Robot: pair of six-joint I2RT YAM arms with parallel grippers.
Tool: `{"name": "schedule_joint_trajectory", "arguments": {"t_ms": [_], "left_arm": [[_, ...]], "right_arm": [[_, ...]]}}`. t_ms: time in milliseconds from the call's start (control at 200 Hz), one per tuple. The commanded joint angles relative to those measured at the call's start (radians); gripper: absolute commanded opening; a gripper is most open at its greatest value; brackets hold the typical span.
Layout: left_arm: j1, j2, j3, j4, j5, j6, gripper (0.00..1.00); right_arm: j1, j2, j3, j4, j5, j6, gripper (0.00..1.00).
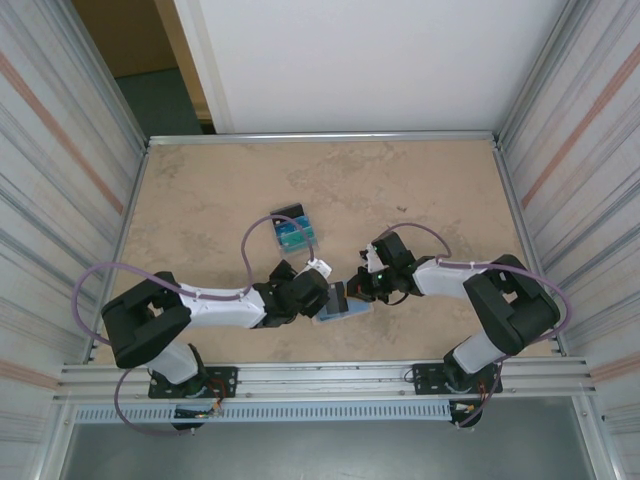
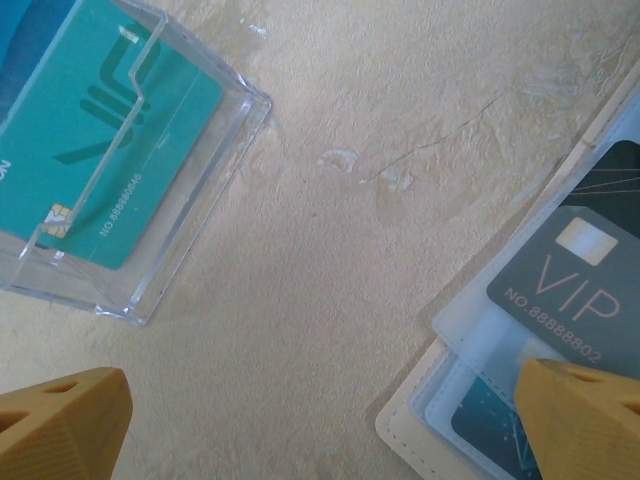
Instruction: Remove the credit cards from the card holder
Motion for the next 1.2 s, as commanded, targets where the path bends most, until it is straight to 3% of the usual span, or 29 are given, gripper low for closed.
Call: {"name": "schedule_joint_trajectory", "arguments": {"t_ms": [0, 306, 742, 1198], "left_arm": [[0.007, -0.041, -0.01, 0.022, -0.019, 0.038, 0.99], [-0.005, -0.103, 0.004, -0.005, 0.03, -0.033, 0.99], [-0.016, 0.042, 0.071, 0.037, 0.089, -0.013, 0.99], [-0.016, 0.046, 0.06, 0.004, 0.072, -0.015, 0.99]], "right_arm": [[-0.007, -0.031, -0.012, -0.026, 0.03, -0.007, 0.0], [-0.006, -0.043, -0.016, -0.03, 0.032, -0.01, 0.0], [-0.004, -0.032, -0.019, -0.032, 0.026, -0.013, 0.0], [-0.03, -0.081, -0.029, -0.078, 0.044, -0.032, 0.0]]}}
